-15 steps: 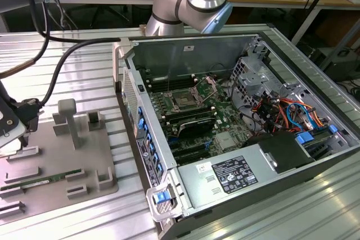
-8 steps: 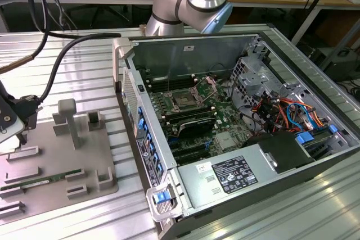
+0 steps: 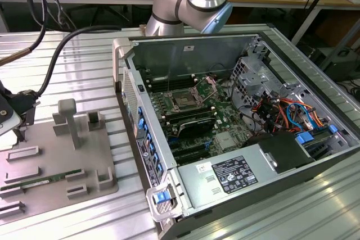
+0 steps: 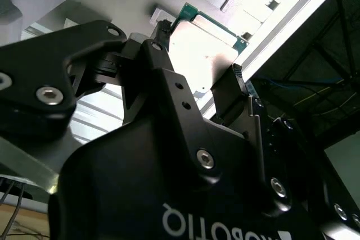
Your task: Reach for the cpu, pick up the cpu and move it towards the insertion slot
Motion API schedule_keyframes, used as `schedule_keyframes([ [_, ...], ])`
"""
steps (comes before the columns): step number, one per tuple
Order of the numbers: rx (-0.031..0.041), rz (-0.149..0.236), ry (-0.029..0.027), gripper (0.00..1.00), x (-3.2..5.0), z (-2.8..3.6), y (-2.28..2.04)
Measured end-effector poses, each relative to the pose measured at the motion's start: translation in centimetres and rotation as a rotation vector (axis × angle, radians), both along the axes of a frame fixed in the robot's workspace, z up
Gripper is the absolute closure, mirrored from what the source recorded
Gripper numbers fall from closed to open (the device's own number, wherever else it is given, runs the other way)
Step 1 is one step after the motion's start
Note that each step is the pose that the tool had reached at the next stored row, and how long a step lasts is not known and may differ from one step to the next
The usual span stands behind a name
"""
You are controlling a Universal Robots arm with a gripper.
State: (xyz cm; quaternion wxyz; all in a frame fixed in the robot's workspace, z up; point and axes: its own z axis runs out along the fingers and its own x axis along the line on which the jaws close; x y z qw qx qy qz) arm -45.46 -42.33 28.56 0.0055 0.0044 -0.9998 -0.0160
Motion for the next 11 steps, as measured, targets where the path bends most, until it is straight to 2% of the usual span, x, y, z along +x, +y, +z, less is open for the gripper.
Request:
schedule_keyframes([
  [11, 0.0000, 0.000, 0.0000, 0.45, 0.00, 1.11, 0.00],
])
